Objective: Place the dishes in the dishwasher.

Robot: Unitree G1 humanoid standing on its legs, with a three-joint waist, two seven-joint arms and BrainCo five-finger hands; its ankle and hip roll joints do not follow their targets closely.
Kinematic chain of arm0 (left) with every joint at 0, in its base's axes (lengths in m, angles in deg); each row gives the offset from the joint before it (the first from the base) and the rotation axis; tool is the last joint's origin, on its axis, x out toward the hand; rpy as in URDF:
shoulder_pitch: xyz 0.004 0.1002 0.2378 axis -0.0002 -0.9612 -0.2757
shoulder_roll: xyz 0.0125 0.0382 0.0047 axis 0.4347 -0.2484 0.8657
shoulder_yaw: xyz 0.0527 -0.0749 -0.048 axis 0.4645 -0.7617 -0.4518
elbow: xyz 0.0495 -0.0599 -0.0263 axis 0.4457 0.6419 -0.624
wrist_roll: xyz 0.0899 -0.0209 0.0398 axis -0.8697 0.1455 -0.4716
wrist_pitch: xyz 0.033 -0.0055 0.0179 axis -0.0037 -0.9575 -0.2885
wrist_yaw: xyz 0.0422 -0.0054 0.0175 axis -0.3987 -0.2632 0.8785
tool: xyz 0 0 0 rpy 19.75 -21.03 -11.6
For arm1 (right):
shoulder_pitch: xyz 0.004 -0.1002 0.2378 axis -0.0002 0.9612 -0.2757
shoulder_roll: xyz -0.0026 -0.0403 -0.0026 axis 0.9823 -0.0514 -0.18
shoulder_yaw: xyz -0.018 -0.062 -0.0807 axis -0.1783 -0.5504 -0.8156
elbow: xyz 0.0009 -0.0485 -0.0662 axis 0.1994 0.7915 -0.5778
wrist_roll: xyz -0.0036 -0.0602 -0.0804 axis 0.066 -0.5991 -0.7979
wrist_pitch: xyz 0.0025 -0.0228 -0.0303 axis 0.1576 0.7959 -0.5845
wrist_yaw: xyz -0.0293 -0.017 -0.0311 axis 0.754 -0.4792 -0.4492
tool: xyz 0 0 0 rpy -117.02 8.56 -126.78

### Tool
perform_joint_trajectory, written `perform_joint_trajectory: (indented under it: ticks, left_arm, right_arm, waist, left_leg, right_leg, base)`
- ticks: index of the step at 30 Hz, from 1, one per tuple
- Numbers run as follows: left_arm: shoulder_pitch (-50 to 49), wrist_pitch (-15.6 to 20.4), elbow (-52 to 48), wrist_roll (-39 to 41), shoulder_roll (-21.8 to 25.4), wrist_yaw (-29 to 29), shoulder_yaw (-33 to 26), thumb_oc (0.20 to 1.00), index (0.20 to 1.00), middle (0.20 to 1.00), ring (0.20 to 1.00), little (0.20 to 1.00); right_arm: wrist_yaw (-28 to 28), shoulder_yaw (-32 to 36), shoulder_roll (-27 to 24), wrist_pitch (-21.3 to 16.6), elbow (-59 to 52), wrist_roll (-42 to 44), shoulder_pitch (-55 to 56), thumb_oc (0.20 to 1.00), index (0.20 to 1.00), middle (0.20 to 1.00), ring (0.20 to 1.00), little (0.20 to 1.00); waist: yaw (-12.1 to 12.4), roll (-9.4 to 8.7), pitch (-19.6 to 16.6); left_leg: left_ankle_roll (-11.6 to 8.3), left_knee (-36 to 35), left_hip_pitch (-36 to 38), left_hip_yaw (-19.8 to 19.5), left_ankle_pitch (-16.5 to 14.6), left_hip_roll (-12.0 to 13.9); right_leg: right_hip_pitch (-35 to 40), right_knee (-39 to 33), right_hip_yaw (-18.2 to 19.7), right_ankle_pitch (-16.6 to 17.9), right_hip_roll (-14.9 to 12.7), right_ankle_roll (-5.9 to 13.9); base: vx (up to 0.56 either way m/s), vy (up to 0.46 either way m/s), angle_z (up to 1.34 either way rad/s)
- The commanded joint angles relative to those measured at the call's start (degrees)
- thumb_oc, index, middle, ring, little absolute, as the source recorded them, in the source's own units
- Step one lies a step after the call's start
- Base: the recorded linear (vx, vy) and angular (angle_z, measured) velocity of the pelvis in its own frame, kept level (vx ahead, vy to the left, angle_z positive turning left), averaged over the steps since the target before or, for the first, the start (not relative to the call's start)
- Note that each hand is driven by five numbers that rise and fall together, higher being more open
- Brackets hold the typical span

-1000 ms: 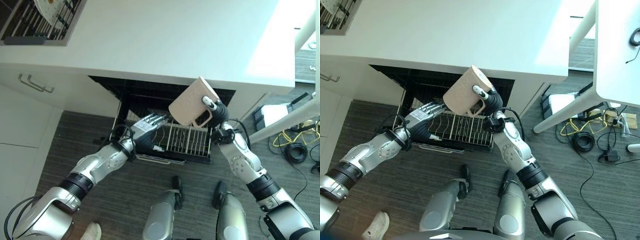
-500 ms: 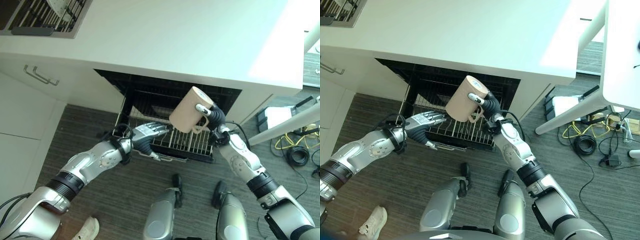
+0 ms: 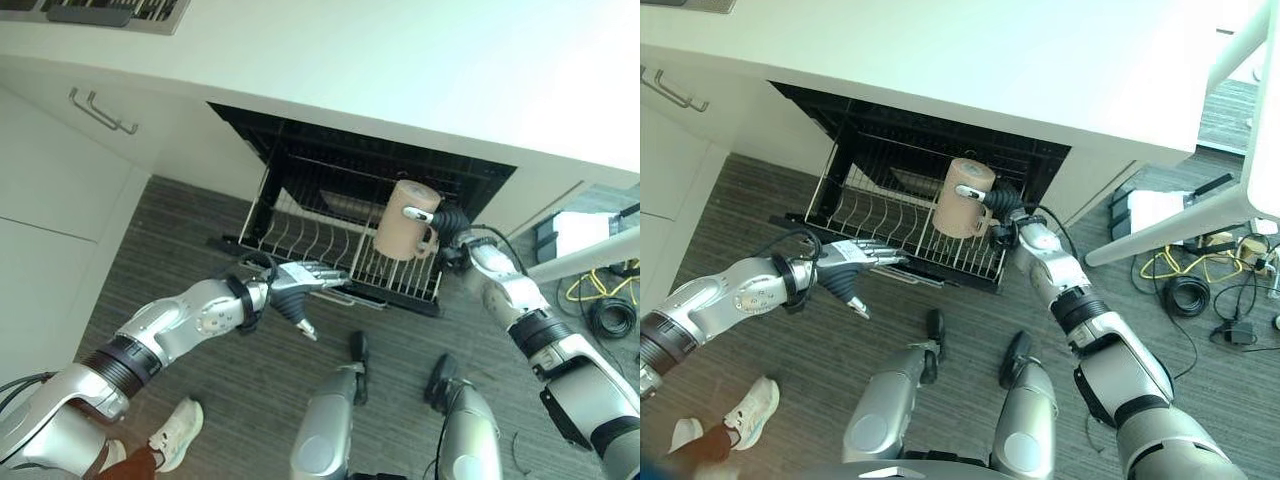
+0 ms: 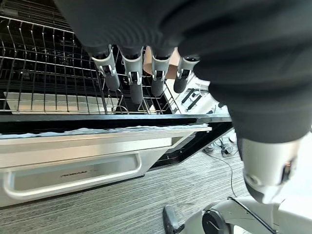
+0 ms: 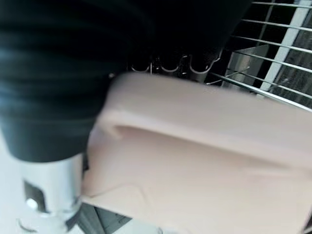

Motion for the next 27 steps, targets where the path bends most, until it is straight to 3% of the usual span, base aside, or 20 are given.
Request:
perform_joint_trajectory:
  ticks: [1, 5, 10, 18, 21, 27]
  left_arm:
    - [2.3, -0.7, -2.6, -0.7, 0.8, 3.0, -0.1, 1.000, 1.000, 1.000, 1.000, 1.000]
    - [5.0, -2.3, -2.0, -2.0, 0.1, 5.5, 1.2, 1.000, 1.000, 1.000, 1.000, 1.000]
    - [8.9, -3.5, -2.8, -0.8, 0.1, 4.3, 2.0, 1.000, 1.000, 1.000, 1.000, 1.000]
    - [9.7, -4.9, -4.9, -0.5, 0.1, 4.2, 1.8, 1.000, 1.000, 1.000, 1.000, 1.000]
    - [10.4, -6.0, -5.6, -0.3, -0.2, 4.0, 2.0, 1.000, 1.000, 1.000, 1.000, 1.000]
    - [12.8, -6.6, -5.6, 0.9, 0.3, 3.7, 2.5, 1.000, 1.000, 1.000, 1.000, 1.000]
  right_arm:
    - [0.8, -0.2, 1.0, -1.9, -0.9, -1.4, -4.6, 0.200, 0.200, 0.200, 0.200, 0.200]
    - [0.1, -0.4, 1.9, -2.2, 3.0, -1.2, -8.9, 0.200, 0.200, 0.200, 0.200, 0.200]
    - [-1.8, -0.5, 2.9, -2.3, 6.4, -1.7, -11.1, 0.200, 0.200, 0.200, 0.200, 0.200]
    - [-4.5, -1.1, 4.3, -3.7, 9.3, -2.8, -9.8, 0.200, 0.200, 0.200, 0.200, 0.200]
    - [-6.0, -0.9, 5.2, -4.5, 11.2, 0.9, -8.7, 0.200, 0.200, 0.200, 0.200, 0.200]
    - [-9.5, -0.3, 6.0, -6.0, 13.0, -2.6, -6.6, 0.200, 0.200, 0.200, 0.200, 0.200]
  waist:
    - [1.7, -0.96, -0.2]
    - [2.4, -0.64, 0.9]
    - [3.0, -0.24, 2.0]
    - [3.1, 0.49, 3.1]
    - [2.9, 0.72, 3.5]
    - [2.2, 0.81, 4.1]
  left_leg:
    - [-4.30, 1.1, -0.5, -2.9, -0.8, 0.0]
    - [-4.18, 1.1, -1.6, -3.6, -0.5, -0.6]
    - [-4.05, 1.1, -2.8, -3.8, -0.1, -1.1]
    - [-4.04, 1.1, -3.8, -3.7, 0.2, -1.5]
    - [-4.12, 1.1, -4.0, -3.5, 0.2, -1.5]
    - [-4.28, 1.1, -4.3, -2.7, 0.2, -1.2]
  right_leg:
    - [2.6, -7.9, 2.4, 7.9, -1.5, 6.30]
    - [1.6, -7.9, 2.7, 8.1, -1.6, 6.43]
    - [0.7, -7.9, 2.6, 8.6, -2.0, 6.72]
    - [-0.3, -7.9, 2.9, 9.1, -2.6, 6.92]
    - [-0.4, -7.9, 2.9, 9.3, -2.8, 7.02]
    - [-1.0, -7.9, 3.1, 9.7, -3.0, 7.16]
  base:
    - [-0.01, 0.038, 0.02]
    - [-0.01, 0.040, 0.00]
    - [0.00, 0.016, 0.01]
    - [0.00, 0.010, 0.01]
    - [0.00, 0.000, 0.00]
    - [-0.01, 0.000, 0.00]
